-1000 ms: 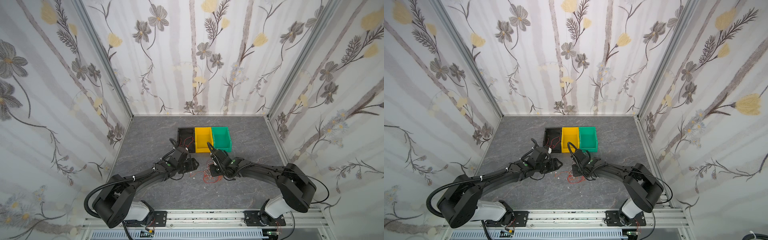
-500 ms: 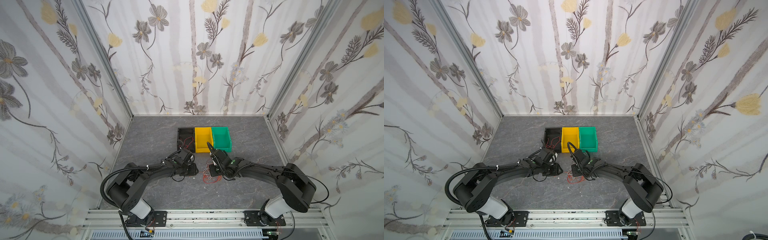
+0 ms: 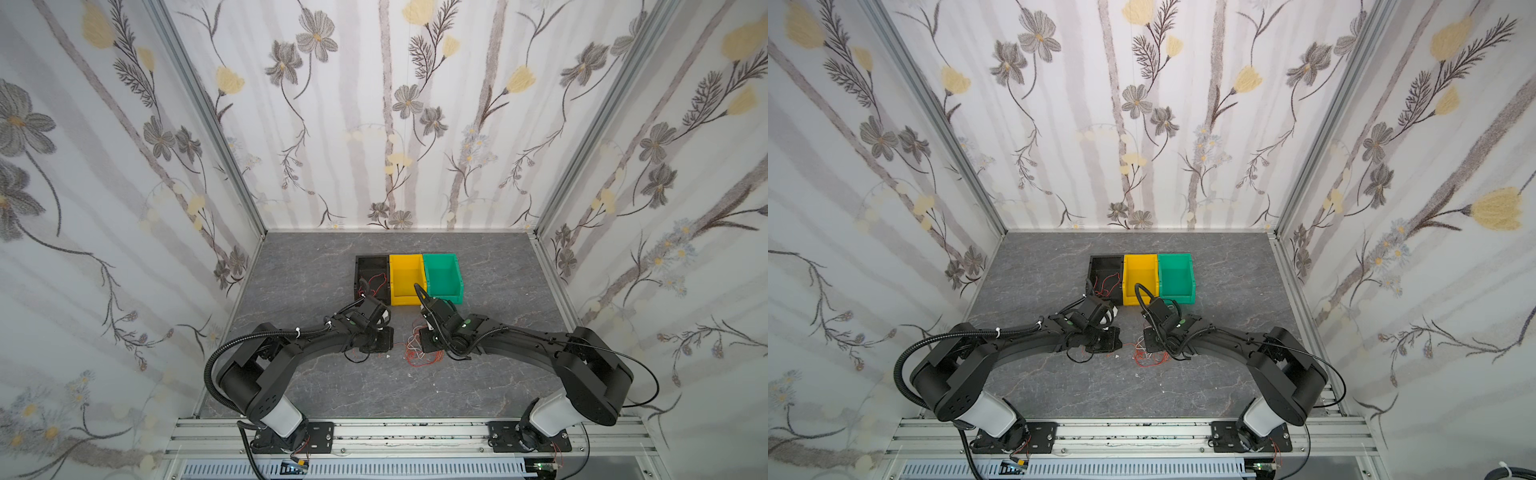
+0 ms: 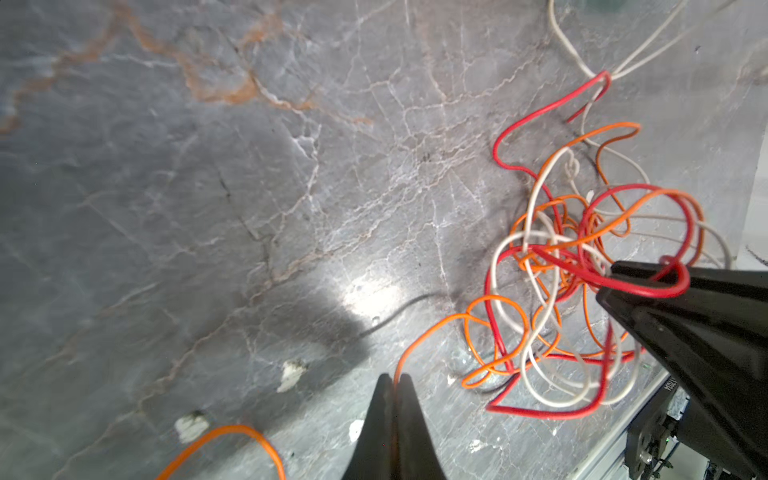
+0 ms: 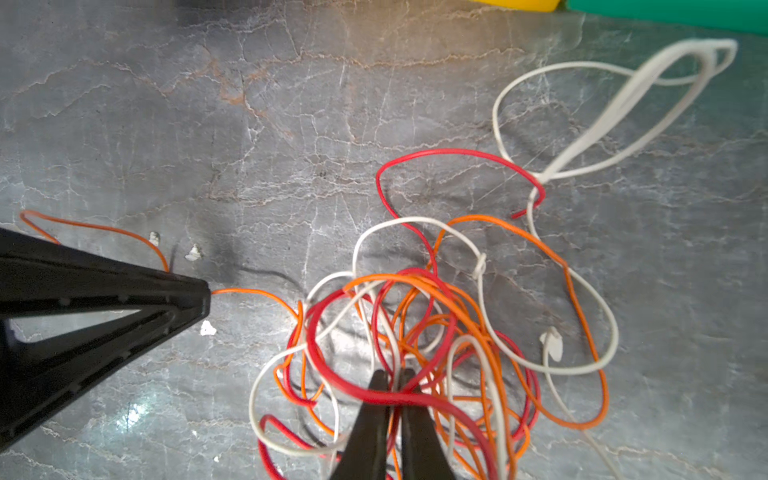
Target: Untangle the cables
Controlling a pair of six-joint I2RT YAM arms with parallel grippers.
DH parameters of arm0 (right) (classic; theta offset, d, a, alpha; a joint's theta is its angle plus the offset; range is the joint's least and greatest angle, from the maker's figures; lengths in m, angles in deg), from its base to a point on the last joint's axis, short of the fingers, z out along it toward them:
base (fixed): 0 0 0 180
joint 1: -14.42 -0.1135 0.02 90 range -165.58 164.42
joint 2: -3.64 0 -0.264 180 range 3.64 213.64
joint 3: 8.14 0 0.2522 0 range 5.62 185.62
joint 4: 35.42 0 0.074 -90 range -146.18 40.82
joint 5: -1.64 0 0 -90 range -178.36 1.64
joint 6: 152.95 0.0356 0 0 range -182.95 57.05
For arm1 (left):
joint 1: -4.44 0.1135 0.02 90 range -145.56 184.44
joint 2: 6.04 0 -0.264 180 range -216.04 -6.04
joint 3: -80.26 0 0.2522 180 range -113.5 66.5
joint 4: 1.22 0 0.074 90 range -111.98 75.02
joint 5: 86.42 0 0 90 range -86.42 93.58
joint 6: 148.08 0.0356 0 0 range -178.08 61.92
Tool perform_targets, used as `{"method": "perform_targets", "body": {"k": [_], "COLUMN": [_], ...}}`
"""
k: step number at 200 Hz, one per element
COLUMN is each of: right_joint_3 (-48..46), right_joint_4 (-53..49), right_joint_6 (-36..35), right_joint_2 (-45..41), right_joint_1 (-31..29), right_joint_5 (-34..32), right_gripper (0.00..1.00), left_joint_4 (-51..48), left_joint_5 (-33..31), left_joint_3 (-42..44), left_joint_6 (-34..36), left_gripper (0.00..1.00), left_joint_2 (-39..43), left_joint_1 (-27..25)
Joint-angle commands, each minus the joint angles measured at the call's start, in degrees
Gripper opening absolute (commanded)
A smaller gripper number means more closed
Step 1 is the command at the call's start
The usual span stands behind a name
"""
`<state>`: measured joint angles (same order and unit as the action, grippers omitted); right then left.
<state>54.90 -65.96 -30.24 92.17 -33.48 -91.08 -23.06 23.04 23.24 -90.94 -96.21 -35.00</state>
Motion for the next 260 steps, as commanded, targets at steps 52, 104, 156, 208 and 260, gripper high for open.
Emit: {"method": "perform_targets", "body": {"k": [52, 104, 156, 208, 260], "right_joint_3": [-2.0, -5.0, -7.5, -9.4, -10.4], "right_joint_4": [-6.1, -9.7, -12.2, -13.5, -14.4], "right_joint_6": [-3.2, -2.1, 0.8, 3.1, 3.9], "right_joint_2": [-6.5, -10.5, -12.9, -15.6, -18.7], "right_joint_1": [2.5, 7.9, 12.2, 15.8, 18.2], "right_joint_5": [-8.4, -11.2, -12.8, -14.0, -15.0], "right_gripper": [0.04, 0.04, 0.04, 0.02, 0.02], "left_joint_4": [-2.7, -4.7, -7.6, -13.7, -18.8], "left_joint_5": [-7.2, -9.1, -12.2, -16.1, -19.6], "left_joint_3": [2.2, 4.1, 6.5, 7.4, 7.1], "left_joint_6": [-1.0, -1.4, -2.7, -3.2, -3.6], "left_gripper": [0.0, 0.0, 0.0, 0.0, 0.0], "left_joint_2": [6.3, 12.1, 19.2, 26.3, 31.0], "left_joint_1": [1.4, 4.6, 8.7, 13.6, 17.5]}}
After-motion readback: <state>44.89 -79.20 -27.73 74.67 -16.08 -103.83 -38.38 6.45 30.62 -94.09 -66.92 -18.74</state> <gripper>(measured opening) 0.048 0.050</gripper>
